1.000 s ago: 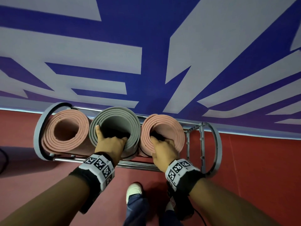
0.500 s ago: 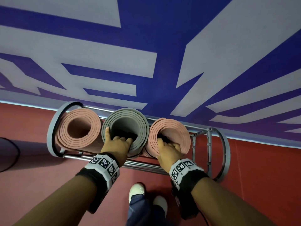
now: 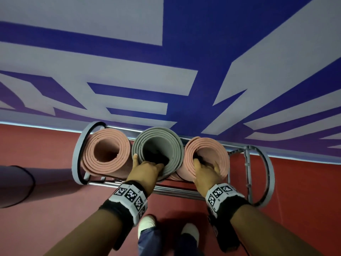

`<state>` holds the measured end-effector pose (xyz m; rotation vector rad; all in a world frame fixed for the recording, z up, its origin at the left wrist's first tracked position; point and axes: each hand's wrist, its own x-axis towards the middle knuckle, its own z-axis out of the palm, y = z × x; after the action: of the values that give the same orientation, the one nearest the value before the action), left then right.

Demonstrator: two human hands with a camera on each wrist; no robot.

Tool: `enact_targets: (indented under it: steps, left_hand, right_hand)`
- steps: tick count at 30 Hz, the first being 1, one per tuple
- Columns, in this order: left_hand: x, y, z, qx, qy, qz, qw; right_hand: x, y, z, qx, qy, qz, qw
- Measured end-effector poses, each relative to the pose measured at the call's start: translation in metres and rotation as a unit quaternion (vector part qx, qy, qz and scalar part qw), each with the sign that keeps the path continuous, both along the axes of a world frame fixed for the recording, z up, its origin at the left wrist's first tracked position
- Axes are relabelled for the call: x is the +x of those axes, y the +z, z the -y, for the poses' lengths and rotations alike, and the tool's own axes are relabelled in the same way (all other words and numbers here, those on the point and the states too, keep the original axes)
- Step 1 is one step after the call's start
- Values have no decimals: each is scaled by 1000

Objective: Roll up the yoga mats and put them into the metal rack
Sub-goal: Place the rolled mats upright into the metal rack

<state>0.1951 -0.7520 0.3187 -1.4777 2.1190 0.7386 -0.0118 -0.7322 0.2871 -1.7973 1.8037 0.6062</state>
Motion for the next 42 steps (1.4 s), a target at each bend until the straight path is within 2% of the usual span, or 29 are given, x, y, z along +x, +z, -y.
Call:
enact_targets:
  steps: [3, 5, 8, 11, 15, 17, 19, 23, 29, 34, 38, 42]
  left_hand:
    - [10, 10, 1, 4, -8, -39, 999]
    - [29, 21, 4, -51, 7, -63, 997]
    - [63, 42, 18, -131, 58, -20, 989]
    - [88, 53, 28, -87, 78, 64, 991]
    - [105, 36, 24, -3, 53, 155, 986]
    - [103, 24, 17, 23, 38, 166, 985]
    - [96, 11, 11, 15, 31, 140, 990]
    - [87, 0, 7, -30, 24, 115, 993]
    - [89, 16, 20, -82, 3, 107, 991]
    - [102, 25, 30, -86, 32, 114, 989]
    - [106, 16, 14, -85, -17, 135, 987]
    - [116, 9, 11, -80, -26, 147, 986]
  right_hand:
    - [6, 2, 1, -2, -12, -22, 1000]
    - [8, 8, -1, 8, -23, -29, 999]
    - [17, 20, -3, 18, -63, -23, 998]
    - [32, 32, 3, -27, -127, -8, 991]
    - [47, 39, 9, -56, -234, 54, 969]
    - [50, 39, 10, -50, -295, 97, 949]
    - [51, 37, 11, -59, -320, 116, 939]
    - [56, 34, 17, -18, -288, 77, 954]
    - [60, 33, 29, 8, -313, 42, 949]
    - [70, 35, 30, 33, -280, 35, 959]
    - [71, 35, 32, 35, -255, 11, 966]
    - [70, 32, 33, 20, -250, 13, 968]
